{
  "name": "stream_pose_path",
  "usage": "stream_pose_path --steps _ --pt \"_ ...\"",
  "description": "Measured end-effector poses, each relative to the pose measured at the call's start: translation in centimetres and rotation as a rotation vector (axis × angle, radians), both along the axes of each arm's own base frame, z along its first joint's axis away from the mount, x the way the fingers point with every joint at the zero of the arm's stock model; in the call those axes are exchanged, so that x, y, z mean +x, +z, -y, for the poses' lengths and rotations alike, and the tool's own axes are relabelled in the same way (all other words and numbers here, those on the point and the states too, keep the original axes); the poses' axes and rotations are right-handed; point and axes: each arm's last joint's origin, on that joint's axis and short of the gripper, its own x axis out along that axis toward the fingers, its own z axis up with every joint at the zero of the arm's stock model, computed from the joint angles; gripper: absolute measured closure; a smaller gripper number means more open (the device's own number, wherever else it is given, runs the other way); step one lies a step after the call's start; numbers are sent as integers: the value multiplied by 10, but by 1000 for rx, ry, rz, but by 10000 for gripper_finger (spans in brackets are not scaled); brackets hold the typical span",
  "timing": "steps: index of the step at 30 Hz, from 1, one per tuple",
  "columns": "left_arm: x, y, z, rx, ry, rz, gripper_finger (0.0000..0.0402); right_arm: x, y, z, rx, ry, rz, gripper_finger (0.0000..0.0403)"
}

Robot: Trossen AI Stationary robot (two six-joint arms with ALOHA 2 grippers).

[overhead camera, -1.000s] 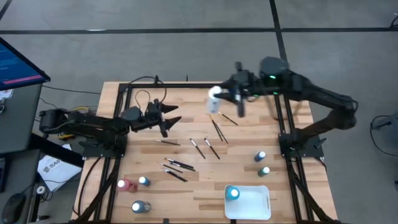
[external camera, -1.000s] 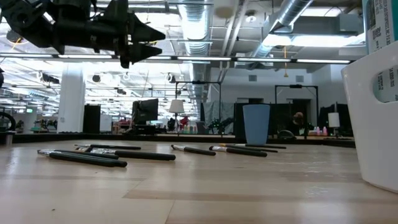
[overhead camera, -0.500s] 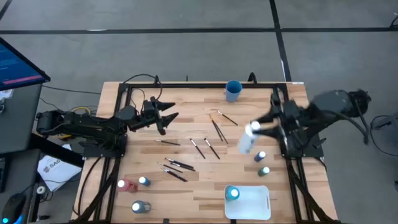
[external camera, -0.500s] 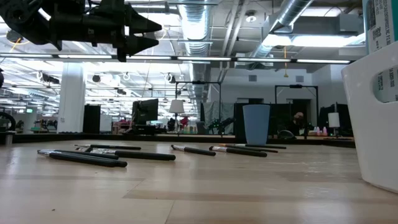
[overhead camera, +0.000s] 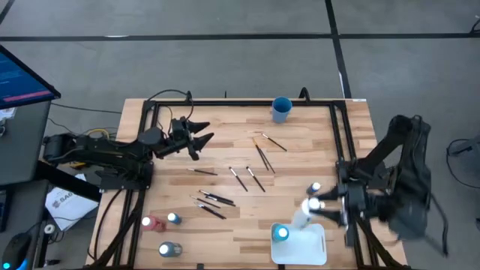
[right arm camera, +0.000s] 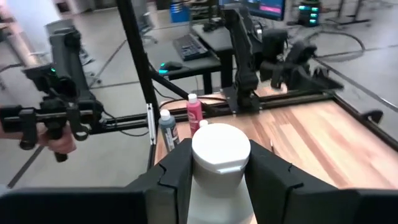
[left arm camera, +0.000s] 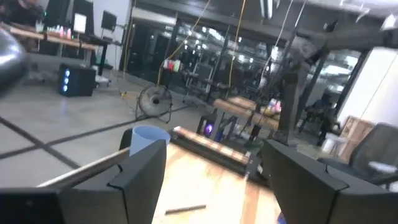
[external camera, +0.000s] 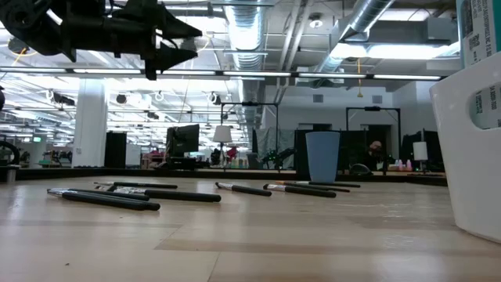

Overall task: Pick & Place Paint Supplies
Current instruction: Put the large white paint bottle into the white bin

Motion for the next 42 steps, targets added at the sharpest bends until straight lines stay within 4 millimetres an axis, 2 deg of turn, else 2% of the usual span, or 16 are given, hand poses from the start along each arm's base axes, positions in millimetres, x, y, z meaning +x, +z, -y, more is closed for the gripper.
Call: stream_pose_path --steps 8,14,19,24,31,42 --pt "-9 13 3 23 -53 71 144 6 -54 -65 36 -137 50 292" --pt "-20 25 8 36 -73 146 144 12 -97 -101 86 -184 69 285" --pt "-26 33 16 41 -108 192 144 14 -127 -121 140 -197 66 289" --pt "-27 34 21 40 -137 201 144 22 -148 -130 92 -215 56 287" --pt "-27 34 23 40 -148 201 144 40 -163 -127 48 -266 48 287" --pt "-27 34 23 39 -148 200 144 42 -166 -126 48 -245 -16 285"
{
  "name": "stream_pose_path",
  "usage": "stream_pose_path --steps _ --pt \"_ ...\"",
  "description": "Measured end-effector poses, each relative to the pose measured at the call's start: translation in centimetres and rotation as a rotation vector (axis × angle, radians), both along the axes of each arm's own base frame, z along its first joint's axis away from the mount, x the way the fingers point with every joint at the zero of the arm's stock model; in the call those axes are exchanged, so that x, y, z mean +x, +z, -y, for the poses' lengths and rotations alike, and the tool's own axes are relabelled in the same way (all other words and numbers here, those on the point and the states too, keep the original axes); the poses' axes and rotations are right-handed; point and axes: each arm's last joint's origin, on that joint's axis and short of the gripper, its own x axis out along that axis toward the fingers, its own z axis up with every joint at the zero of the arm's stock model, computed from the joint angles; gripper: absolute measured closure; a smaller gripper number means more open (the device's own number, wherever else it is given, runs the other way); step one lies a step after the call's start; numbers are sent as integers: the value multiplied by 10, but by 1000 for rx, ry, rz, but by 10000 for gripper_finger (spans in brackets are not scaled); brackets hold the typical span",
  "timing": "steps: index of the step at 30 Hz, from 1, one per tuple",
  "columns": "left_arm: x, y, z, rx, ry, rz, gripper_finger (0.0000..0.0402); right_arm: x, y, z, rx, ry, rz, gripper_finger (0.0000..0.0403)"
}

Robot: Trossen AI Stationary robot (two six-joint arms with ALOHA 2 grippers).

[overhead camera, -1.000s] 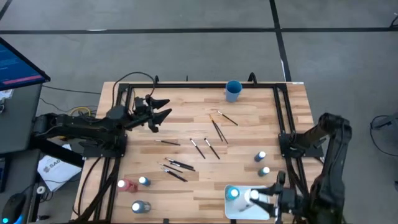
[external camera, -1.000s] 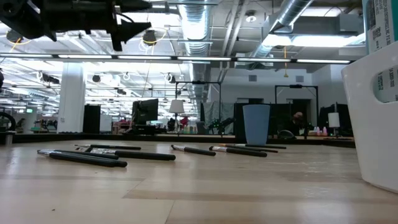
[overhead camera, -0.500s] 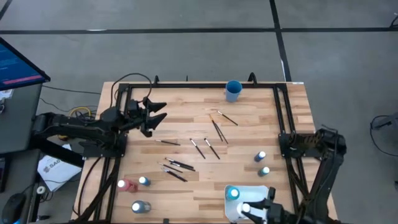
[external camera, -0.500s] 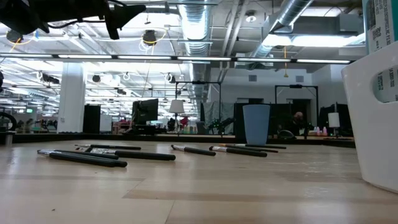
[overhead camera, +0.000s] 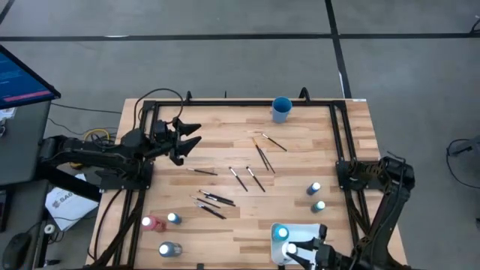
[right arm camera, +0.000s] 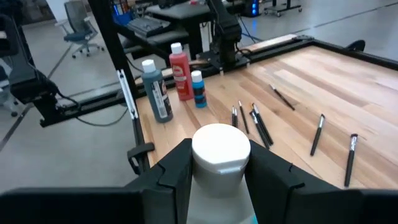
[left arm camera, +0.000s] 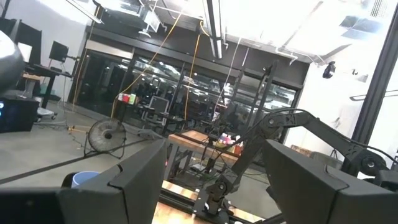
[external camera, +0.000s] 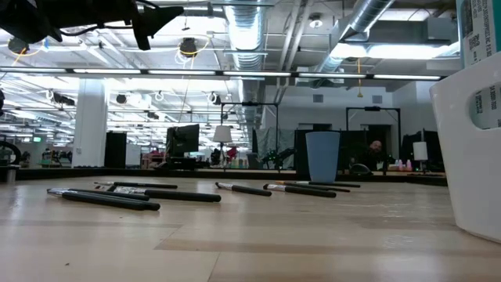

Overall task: Pick & Place Paint Supplies
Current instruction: Put the large white paint bottle into the white bin

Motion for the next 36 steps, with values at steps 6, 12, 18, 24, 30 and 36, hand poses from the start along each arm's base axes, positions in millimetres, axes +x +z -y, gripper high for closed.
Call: stream_pose_path --steps 6,12,18,24,30,36 --pt "0 0 0 0 0 0 144 5 -2 6 -36 -12 -33 285" --pt "0 0 0 0 0 0 144 8 -3 7 -2 -5 -67 285" --pt "0 0 0 1 0 -1 144 5 -18 6 11 -9 -87 285" --pt "0 0 0 0 0 -1 144 7 -20 8 -4 -14 -93 285" --pt "0 0 0 -1 0 -1 144 11 -25 8 -3 -12 -119 285" --pt "0 0 0 -1 0 -1 144 16 -42 1 -16 -15 -133 285"
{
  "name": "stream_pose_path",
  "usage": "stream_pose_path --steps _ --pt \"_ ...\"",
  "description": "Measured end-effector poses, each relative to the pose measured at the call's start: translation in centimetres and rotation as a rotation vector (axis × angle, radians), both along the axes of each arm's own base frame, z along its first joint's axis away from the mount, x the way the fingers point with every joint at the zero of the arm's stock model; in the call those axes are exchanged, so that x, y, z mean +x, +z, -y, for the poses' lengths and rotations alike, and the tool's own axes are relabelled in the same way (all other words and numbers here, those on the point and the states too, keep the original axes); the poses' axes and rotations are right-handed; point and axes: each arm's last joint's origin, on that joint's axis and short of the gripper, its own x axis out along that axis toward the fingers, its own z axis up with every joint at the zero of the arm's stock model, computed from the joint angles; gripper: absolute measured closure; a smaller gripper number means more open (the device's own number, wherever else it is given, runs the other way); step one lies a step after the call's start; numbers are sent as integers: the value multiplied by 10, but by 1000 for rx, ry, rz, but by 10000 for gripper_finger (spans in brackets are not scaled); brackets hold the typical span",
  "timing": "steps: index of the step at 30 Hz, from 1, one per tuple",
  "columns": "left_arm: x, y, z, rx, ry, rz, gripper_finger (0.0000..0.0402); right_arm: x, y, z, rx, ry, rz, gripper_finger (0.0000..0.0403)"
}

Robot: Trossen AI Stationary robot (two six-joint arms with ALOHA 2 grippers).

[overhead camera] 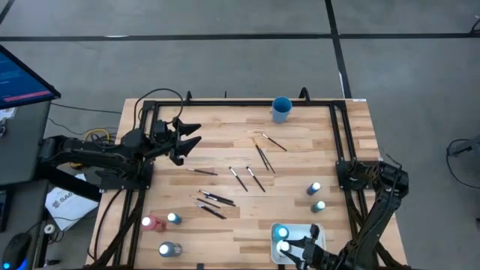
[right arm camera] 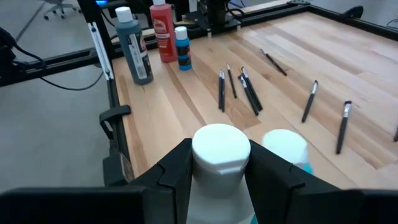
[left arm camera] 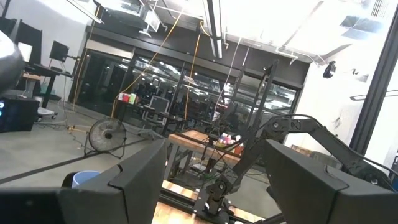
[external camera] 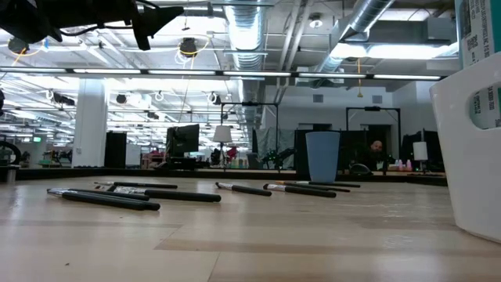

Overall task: Pick & Place Paint Supplies
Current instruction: Put the large white paint bottle into the white bin

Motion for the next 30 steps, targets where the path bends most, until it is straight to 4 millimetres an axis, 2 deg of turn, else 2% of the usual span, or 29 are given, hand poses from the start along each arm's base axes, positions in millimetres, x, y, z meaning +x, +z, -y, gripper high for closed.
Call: stream_pose_path --steps 13,19,30 --pt "0 0 0 0 0 -2 144 2 -2 2 -22 0 -15 284" --pt "0 0 0 0 1 -2 144 1 -18 3 14 3 -20 284" --pt "0 0 0 1 1 -3 144 3 -19 4 3 13 -44 270"
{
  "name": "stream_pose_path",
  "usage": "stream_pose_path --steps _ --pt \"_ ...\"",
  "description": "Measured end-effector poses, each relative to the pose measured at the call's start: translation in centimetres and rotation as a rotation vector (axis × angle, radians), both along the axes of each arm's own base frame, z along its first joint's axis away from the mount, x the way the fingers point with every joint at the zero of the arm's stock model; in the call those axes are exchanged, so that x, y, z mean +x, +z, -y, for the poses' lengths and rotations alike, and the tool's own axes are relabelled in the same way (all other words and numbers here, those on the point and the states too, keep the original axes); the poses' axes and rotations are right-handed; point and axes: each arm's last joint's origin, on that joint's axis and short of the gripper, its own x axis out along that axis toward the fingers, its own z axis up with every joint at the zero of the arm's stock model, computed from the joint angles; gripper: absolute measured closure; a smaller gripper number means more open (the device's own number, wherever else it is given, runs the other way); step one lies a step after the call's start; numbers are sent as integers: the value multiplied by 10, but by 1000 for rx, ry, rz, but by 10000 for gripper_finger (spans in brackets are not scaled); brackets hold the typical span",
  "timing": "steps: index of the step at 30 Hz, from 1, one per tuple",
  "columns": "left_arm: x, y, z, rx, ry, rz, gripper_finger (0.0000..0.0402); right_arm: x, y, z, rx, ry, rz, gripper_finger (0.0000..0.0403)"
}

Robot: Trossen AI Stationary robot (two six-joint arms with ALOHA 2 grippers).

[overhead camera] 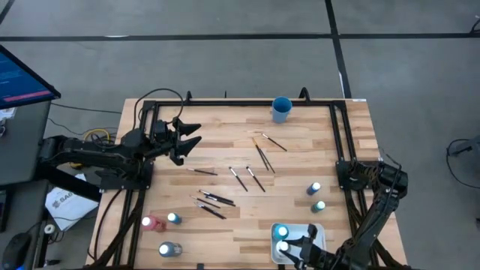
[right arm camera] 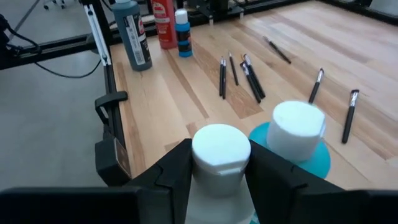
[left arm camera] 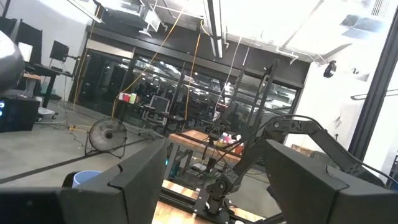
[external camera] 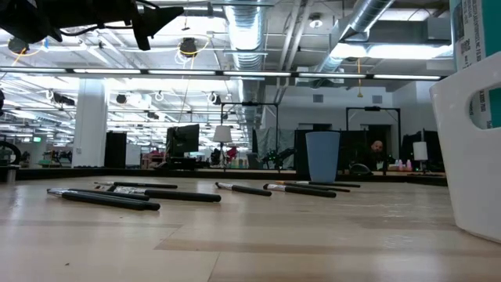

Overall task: Pick & Place Paint Supplies
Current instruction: Put the large white paint bottle into the white bin, then put the large pink paint bottle into the white bin

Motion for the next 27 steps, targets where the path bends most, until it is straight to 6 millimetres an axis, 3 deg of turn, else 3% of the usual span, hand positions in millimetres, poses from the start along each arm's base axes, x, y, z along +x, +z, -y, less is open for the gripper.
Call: stream_pose_path --steps 10,20,24,27 --pt "0 0 1 4 -20 0 144 5 1 2 21 -8 -8 217" --pt "3 -5 22 10 -157 -66 144 9 18 -5 55 17 -16 146" --pt "9 -1 35 4 -185 -232 144 12 32 -7 52 34 -40 143" --pt "13 14 45 14 -193 -405 144 12 46 -7 39 34 -49 143"
